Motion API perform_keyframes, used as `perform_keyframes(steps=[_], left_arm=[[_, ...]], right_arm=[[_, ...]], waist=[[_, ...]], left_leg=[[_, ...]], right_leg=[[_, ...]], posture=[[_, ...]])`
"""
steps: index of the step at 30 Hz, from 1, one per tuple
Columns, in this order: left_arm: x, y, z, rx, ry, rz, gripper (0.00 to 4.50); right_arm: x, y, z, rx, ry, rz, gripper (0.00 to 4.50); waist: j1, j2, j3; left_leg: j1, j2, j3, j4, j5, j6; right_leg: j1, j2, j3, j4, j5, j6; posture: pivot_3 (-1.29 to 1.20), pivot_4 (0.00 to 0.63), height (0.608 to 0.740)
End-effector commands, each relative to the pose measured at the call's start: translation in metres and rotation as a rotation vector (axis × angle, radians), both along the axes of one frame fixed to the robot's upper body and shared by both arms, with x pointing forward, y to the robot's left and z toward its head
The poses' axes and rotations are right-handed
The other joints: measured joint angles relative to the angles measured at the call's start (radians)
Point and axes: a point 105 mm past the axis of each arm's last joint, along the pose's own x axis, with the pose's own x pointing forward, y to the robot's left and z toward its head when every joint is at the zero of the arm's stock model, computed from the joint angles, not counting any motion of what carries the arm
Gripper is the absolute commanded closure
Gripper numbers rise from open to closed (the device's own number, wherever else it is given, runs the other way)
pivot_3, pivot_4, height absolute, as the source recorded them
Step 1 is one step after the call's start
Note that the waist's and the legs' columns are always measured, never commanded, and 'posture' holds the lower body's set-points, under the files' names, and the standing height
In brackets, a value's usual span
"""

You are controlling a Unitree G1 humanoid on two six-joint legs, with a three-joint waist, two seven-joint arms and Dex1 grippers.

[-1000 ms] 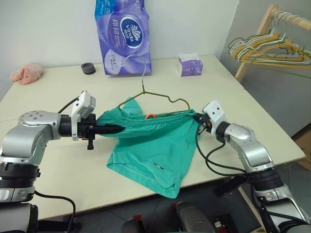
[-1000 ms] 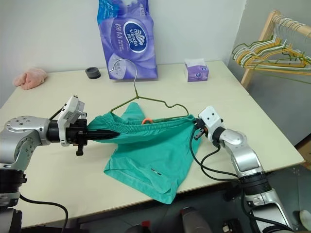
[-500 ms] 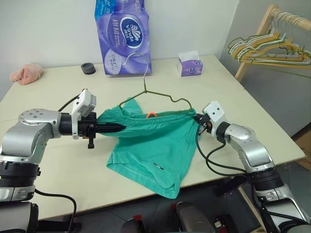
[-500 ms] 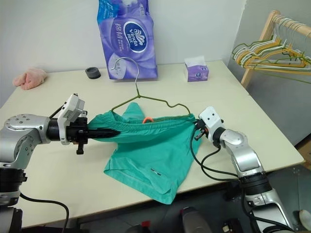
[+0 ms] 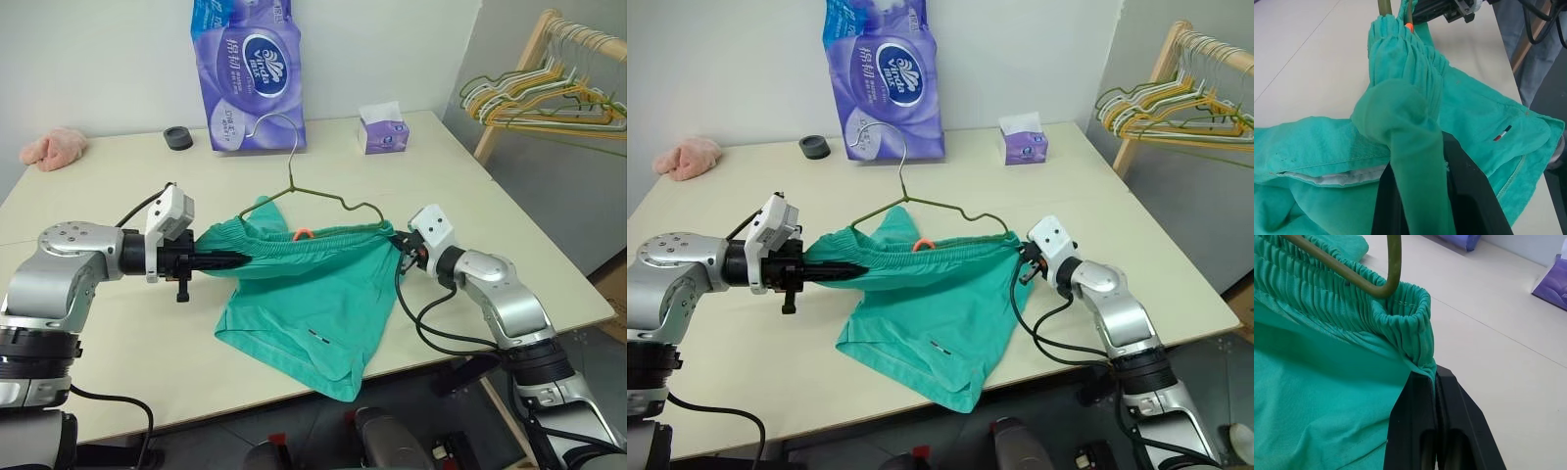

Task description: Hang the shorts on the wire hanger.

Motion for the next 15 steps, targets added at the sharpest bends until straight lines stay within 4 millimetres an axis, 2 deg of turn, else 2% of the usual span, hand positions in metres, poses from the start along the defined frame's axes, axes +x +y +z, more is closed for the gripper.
perform_keyframes(steps=[1,15], left_arm=[[0.006,0.013,0.012,0.006,-0.038,0.063,4.49],[-0.011,0.011,-0.004,0.074,0.032,-0.017,4.49]], right_arm=[[0.004,-0.030,0.007,-0.040,-0.031,-0.093,4.50],[0.003,-0.032,0.012,-0.072,-0.049,-0.065,4.50]], waist=[[0.000,0.000,0.000],[0.000,0.000,0.000]], left_leg=[[0.000,0.000,0.000,0.000,0.000,0.000],[0.000,0.000,0.000,0.000,0.000,0.000]], right_leg=[[0.000,0.000,0.000,0.000,0.000,0.000],[0.000,0.000,0.000,0.000,0.000,0.000]], posture=[[-0.20,0.069,0.740],[-0.21,0.068,0.740]])
